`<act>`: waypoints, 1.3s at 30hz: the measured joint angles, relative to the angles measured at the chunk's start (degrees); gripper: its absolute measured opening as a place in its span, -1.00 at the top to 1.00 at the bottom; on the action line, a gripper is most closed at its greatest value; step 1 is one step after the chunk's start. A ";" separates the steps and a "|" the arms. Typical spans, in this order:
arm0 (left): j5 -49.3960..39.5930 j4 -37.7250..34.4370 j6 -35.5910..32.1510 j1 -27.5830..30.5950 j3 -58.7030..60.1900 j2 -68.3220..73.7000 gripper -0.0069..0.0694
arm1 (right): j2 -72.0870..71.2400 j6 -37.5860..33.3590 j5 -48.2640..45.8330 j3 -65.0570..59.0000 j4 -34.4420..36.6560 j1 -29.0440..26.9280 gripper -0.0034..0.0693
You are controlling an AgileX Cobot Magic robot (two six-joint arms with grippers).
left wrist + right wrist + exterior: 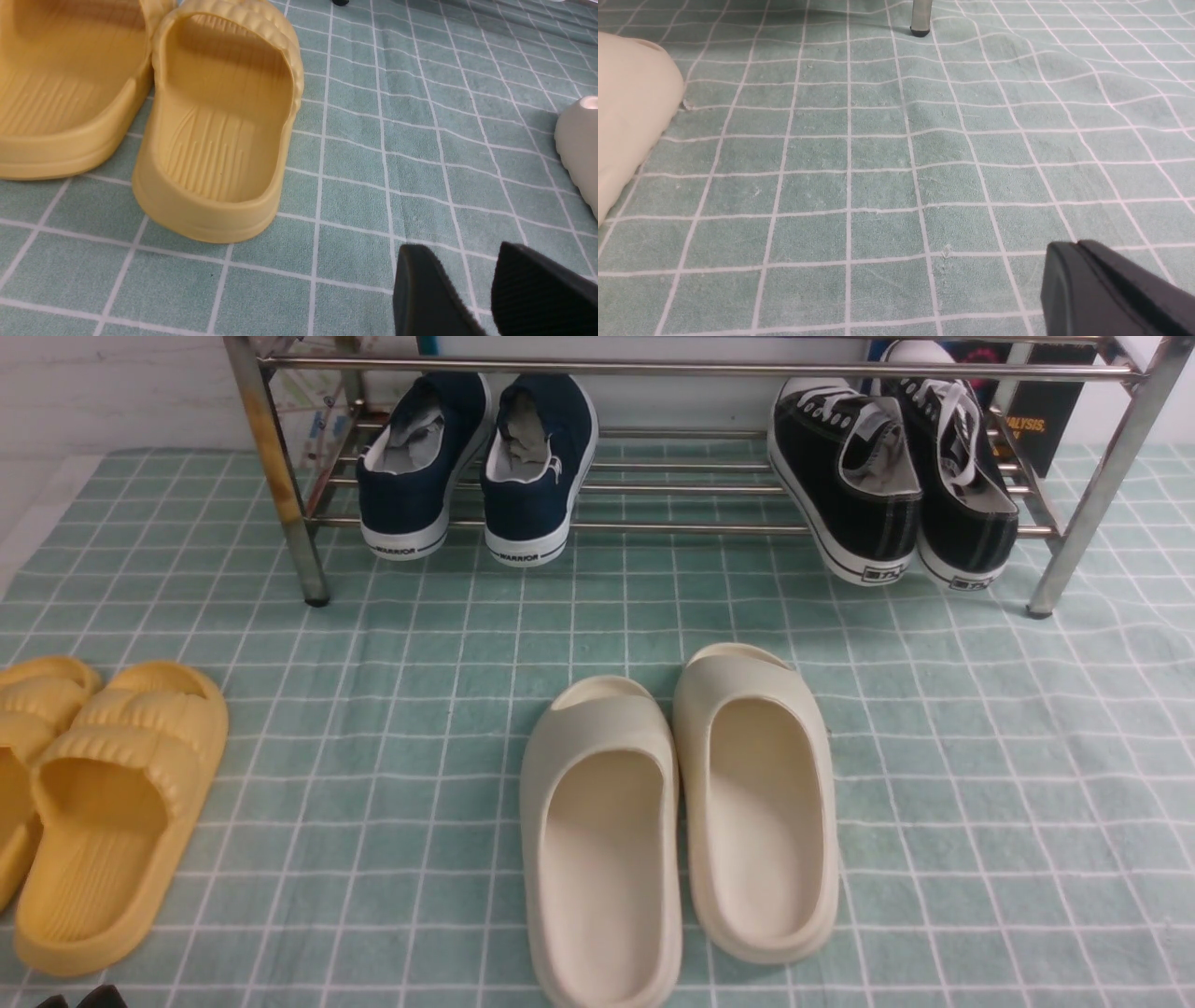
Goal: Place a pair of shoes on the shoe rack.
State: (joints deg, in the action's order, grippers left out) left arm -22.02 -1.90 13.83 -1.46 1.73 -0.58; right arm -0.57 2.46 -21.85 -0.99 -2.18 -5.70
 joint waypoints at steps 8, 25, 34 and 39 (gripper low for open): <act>0.00 0.00 0.00 0.00 0.00 0.00 0.19 | 0.00 0.00 0.00 0.02 0.00 0.00 0.81; 0.05 0.00 0.00 0.00 0.00 0.00 0.19 | 0.00 0.00 0.00 0.02 0.00 0.00 0.74; 0.05 0.00 0.00 0.00 0.00 0.00 0.19 | 0.00 0.00 0.00 0.02 0.00 0.00 0.69; 0.05 0.00 0.00 0.00 0.00 0.00 0.19 | 0.00 0.00 -0.05 0.02 0.00 0.00 0.67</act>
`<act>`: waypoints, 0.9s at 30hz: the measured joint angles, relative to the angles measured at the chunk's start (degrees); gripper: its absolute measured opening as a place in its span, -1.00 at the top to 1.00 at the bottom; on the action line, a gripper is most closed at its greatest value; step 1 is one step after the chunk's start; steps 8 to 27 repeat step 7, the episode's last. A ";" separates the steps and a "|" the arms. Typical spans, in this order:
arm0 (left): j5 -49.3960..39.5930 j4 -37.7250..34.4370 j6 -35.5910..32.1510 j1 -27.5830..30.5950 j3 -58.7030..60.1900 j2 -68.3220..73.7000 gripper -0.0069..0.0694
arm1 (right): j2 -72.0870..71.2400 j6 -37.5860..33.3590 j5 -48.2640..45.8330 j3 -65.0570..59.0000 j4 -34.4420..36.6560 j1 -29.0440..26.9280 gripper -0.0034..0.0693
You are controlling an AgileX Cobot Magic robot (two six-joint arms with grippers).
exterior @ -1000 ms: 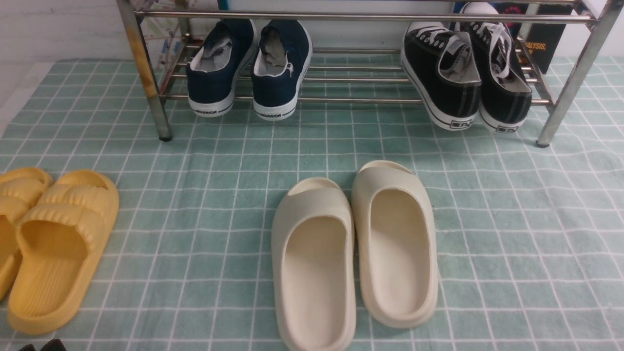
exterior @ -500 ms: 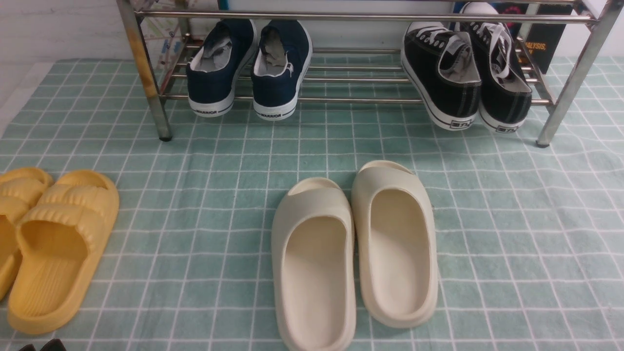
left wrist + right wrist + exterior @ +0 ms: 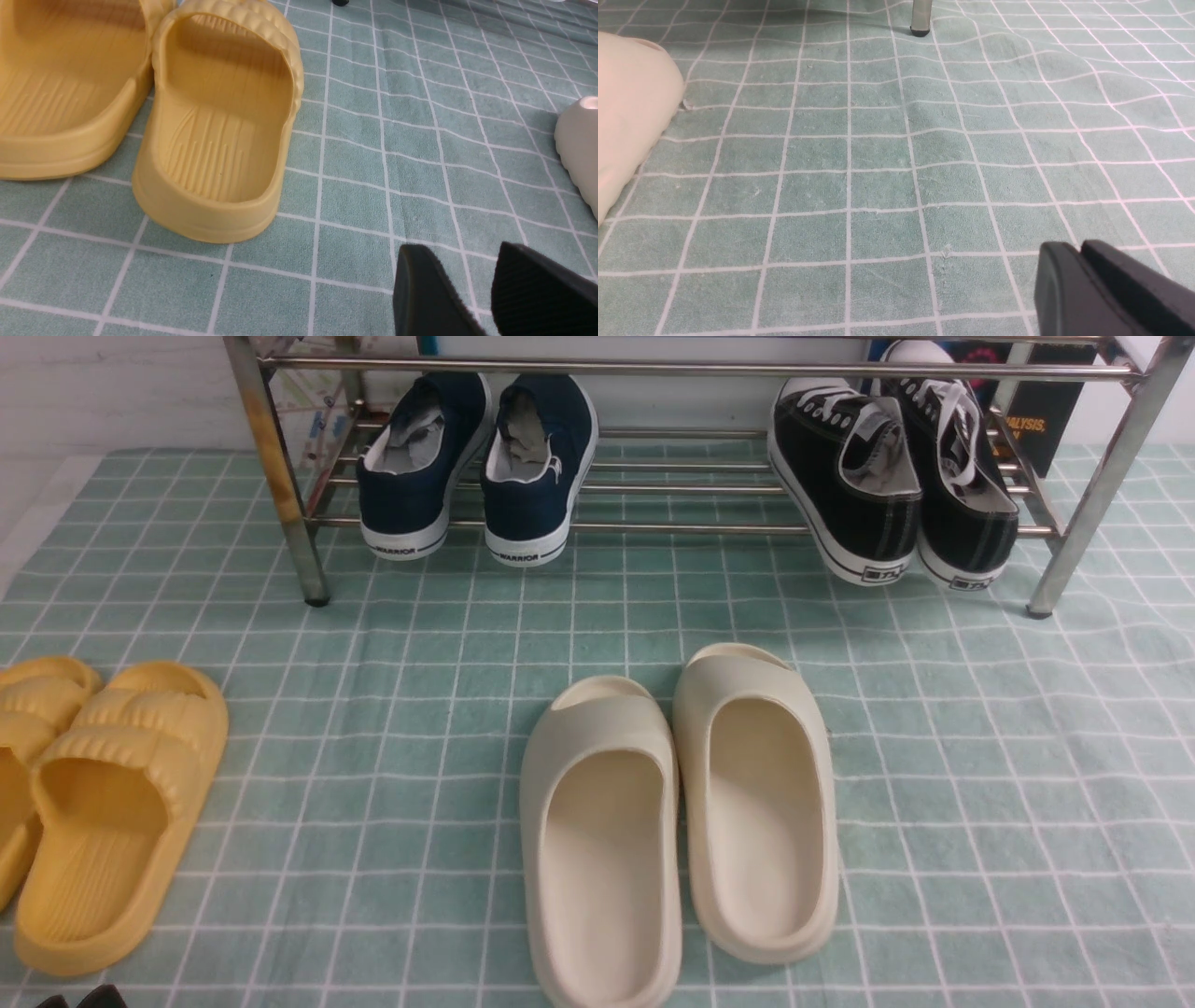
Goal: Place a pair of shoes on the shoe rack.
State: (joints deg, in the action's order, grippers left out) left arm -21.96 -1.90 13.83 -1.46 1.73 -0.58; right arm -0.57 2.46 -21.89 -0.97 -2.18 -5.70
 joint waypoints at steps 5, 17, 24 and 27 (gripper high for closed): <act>0.00 0.00 0.00 0.00 0.00 0.00 0.19 | 0.00 0.00 0.00 0.00 0.00 0.00 0.65; 0.00 0.00 0.00 0.00 0.00 0.00 0.19 | 0.00 0.00 0.00 0.00 0.00 0.00 0.65; 0.00 0.00 0.00 0.00 0.00 0.00 0.19 | 0.00 0.00 0.00 0.00 0.00 0.00 0.65; 0.00 0.00 0.00 0.00 0.00 0.00 0.19 | 0.00 0.00 0.00 0.00 0.00 0.00 0.65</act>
